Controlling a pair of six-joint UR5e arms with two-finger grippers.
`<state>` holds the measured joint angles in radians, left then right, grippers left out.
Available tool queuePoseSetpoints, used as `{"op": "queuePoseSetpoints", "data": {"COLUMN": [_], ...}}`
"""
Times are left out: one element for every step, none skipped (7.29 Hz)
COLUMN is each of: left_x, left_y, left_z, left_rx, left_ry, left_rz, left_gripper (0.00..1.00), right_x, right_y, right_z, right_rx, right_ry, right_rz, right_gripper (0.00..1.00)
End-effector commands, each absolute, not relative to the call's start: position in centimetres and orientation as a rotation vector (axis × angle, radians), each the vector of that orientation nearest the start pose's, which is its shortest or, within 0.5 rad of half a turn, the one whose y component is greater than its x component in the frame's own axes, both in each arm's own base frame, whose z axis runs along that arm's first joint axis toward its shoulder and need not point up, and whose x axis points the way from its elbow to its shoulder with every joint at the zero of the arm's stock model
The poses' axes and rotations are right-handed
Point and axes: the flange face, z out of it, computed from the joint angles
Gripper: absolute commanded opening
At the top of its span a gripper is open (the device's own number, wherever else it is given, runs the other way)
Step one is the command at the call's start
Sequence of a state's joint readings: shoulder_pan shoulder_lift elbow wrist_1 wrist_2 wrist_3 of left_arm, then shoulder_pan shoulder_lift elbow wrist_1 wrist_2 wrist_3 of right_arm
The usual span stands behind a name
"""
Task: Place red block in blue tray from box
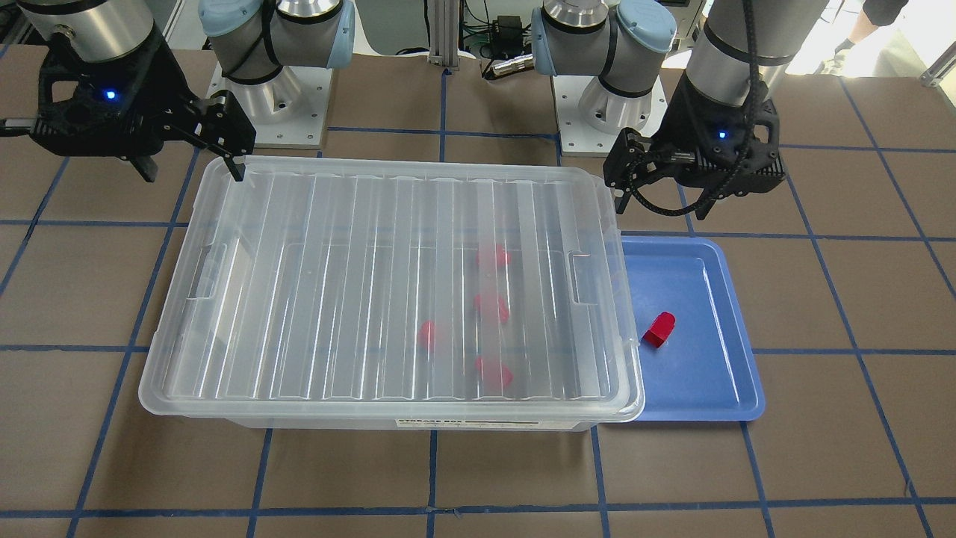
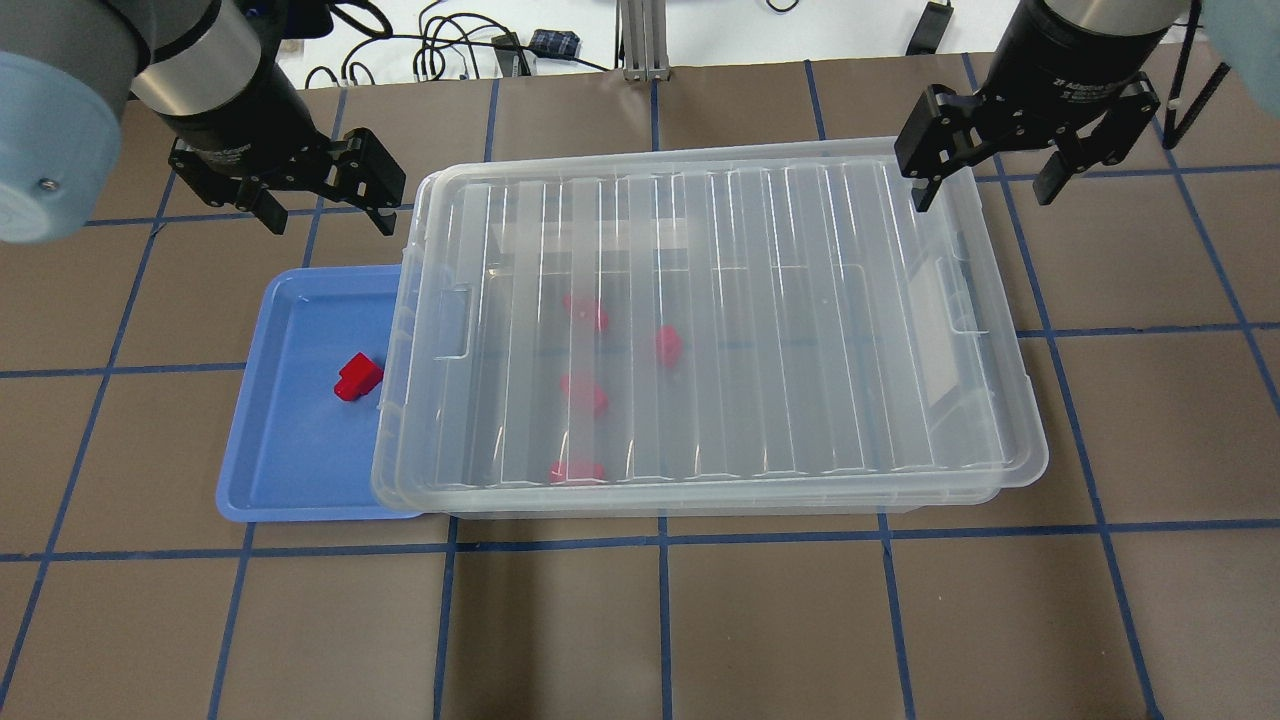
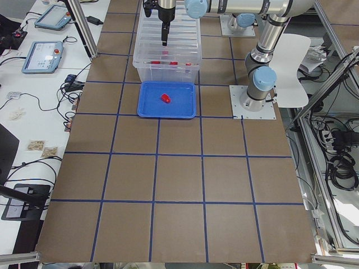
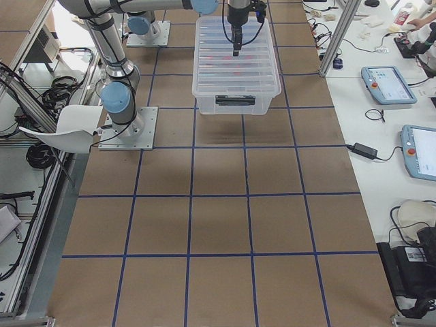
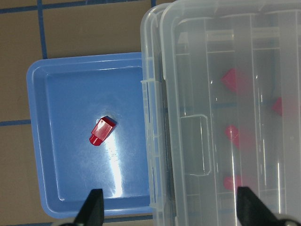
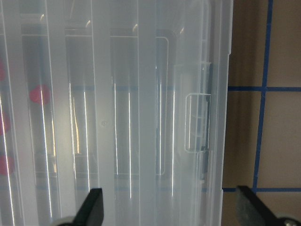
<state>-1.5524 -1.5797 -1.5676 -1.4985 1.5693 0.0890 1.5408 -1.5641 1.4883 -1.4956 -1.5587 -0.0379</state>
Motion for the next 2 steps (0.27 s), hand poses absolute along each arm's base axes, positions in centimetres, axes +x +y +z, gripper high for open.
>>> {"op": "queuePoseSetpoints", "data": {"left_x": [-12.4, -12.4], "left_y": [-50.5, -50.5], "left_z": [49.2, 49.2], "left_rx": [0.111, 0.111], "left_ry": [3.136, 3.136], "left_rz": [-0.106, -0.106], "left_gripper": [1.00, 1.00], "right_x": [12.6, 12.7], "right_y": [-50.1, -51.1], "right_z": [51.4, 50.7], "right_rx": [0.005, 0.009], "right_ry": [3.087, 3.079], "right_rz": [-0.007, -0.009], "right_gripper": [1.00, 1.00]}}
